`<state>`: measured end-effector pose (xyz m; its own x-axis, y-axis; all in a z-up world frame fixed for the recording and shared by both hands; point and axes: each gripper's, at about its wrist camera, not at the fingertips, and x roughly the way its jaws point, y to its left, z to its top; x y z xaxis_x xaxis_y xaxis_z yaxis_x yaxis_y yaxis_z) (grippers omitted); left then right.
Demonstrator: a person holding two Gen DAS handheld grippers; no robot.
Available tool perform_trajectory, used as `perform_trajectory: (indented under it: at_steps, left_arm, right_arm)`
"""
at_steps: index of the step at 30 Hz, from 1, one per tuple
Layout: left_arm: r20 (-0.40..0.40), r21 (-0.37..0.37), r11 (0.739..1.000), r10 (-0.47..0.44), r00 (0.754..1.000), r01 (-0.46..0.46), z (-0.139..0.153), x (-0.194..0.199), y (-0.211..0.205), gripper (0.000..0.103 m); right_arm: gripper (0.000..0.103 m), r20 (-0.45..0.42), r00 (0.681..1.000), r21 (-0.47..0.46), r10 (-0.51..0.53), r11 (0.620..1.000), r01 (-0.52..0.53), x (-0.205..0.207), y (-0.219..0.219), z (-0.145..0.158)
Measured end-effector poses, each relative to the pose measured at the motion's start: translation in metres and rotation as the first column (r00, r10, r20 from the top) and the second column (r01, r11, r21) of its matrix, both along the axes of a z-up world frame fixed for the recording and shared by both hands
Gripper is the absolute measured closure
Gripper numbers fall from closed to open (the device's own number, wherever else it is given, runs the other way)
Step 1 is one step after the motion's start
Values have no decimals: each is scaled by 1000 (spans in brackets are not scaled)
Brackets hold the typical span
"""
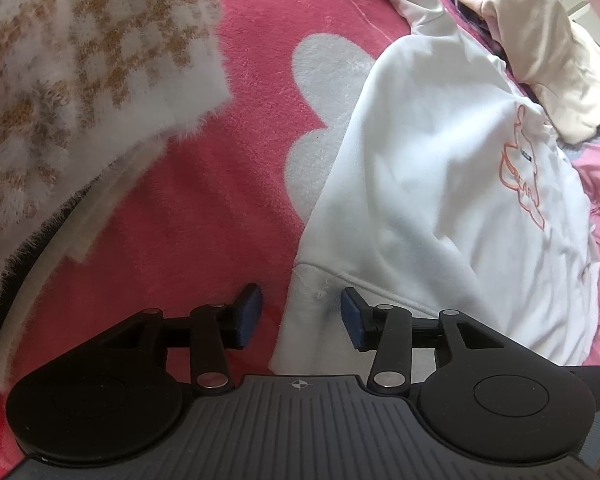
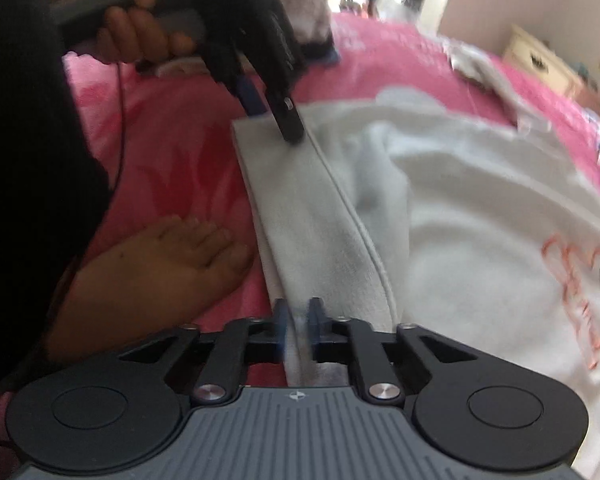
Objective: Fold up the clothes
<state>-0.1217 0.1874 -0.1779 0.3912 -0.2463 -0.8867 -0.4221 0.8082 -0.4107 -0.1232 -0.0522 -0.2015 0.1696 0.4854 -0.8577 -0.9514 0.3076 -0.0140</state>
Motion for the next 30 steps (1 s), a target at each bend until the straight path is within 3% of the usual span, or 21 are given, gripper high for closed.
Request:
perform_trajectory:
  at_steps: [2, 3, 5, 7, 12, 15, 18, 19, 22, 24, 26, 30]
  left_arm:
    - [0, -2, 1000, 0, 1000, 0, 0, 0, 0, 59]
    - [0, -2, 1000, 0, 1000, 0, 0, 0, 0, 59]
    - [-2, -2, 1000, 0, 1000, 0, 1, 0, 0, 59]
    - [-6, -3, 1000, 1, 1000, -1, 1, 1, 0, 59]
    - [-7, -3, 1000, 2, 1000, -2, 1, 1, 0, 59]
    - [-7, -2, 1000, 4, 1000, -4, 0, 0, 0, 58]
    - [-3, 5, 1000, -1, 1000, 1, 1, 0, -2, 57]
    - [-2, 8, 1000, -4, 1000, 4, 1, 0, -2, 57]
    - [-1, 12, 1000, -7, 1000, 7, 2, -1, -2, 57]
    - [-2, 8, 1000, -6, 1000, 6, 1, -1, -2, 57]
    - [-2, 5, 1000, -5, 1000, 5, 1, -1, -1, 56]
    - [-1, 2, 1000, -4, 1000, 4, 1, -1, -1, 55]
  right_arm:
    - [101, -148, 981, 45, -128, 990, 136, 21, -10, -1]
    - [102, -226, 954, 63, -196, 975, 215, 32, -16, -2]
    - [102, -386, 869, 83, -311, 926, 369, 52, -33, -8]
    - [102, -481, 797, 90, -364, 884, 458, 62, -45, -13]
    - [102, -631, 661, 101, -406, 802, 589, 71, -72, -15]
    - [103, -637, 637, 100, -435, 772, 628, 77, -77, -15]
    - [103, -565, 666, 105, -487, 758, 644, 81, -75, -13]
    - [103, -522, 697, 117, -492, 768, 630, 79, -72, -10]
    - [103, -328, 860, 174, -391, 870, 461, 58, -56, 6]
    - [103, -233, 938, 184, -257, 935, 302, 37, -42, 15]
    - [103, -174, 974, 170, -142, 970, 171, 18, -31, 17]
    - [103, -87, 996, 87, -23, 996, 30, 0, -14, 5]
